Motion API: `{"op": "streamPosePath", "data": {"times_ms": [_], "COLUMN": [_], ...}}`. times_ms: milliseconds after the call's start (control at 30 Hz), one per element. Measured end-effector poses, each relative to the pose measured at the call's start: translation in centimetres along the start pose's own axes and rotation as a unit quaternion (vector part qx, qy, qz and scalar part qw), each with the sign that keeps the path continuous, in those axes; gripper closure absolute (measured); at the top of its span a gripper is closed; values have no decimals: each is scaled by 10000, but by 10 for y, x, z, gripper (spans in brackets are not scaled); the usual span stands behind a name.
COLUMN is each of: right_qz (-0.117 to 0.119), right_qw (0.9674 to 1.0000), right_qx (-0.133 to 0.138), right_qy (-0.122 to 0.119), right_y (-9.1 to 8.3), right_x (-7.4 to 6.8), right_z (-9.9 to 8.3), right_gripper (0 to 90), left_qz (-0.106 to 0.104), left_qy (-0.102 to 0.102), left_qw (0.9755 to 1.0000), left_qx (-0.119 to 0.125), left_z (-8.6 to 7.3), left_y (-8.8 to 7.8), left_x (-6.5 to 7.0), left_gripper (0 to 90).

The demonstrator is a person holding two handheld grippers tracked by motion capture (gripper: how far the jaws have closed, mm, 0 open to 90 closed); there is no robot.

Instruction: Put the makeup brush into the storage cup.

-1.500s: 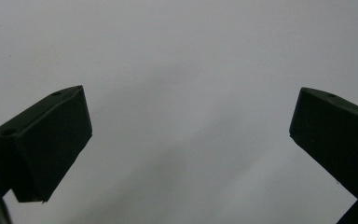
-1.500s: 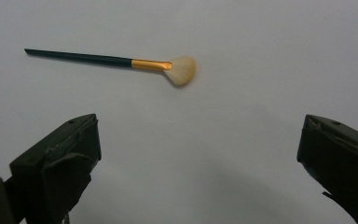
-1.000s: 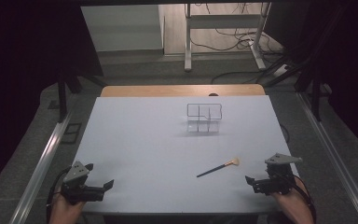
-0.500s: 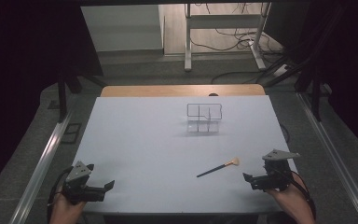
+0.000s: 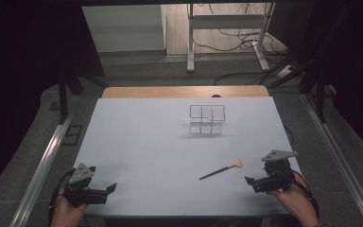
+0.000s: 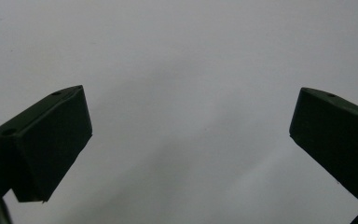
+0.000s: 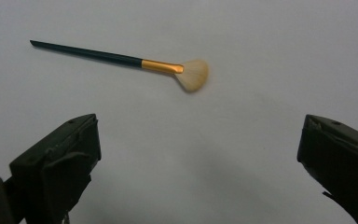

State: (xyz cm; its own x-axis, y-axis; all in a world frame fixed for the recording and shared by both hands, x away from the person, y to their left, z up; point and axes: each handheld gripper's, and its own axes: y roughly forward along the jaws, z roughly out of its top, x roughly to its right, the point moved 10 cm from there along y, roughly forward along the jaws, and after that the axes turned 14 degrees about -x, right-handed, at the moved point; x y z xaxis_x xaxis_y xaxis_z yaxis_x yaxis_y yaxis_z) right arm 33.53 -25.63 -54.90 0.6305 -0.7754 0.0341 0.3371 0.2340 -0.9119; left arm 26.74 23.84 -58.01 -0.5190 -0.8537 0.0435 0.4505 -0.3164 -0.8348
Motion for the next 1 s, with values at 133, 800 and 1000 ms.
{"op": "streamPosePath", "data": {"times_ms": [133,800,1000], "right_qz": [-61,-22,38], "right_qw": [9999,9987,9984], "right_qx": [-104,-470,-536], "right_qy": [-93,-183,-195], "right_y": [0,9,13], "right_x": [1,3,1], "right_z": [2,13,15], "right_gripper": [0,8,9], "left_qz": [21,21,20], "left_qy": [37,47,57], "left_qw": [10000,10000,10000], "left_qx": [-53,-69,-79], "left_z": [0,0,0], "left_y": [1,2,3], "left_x": [0,1,1], "left_gripper": [0,0,0]}}
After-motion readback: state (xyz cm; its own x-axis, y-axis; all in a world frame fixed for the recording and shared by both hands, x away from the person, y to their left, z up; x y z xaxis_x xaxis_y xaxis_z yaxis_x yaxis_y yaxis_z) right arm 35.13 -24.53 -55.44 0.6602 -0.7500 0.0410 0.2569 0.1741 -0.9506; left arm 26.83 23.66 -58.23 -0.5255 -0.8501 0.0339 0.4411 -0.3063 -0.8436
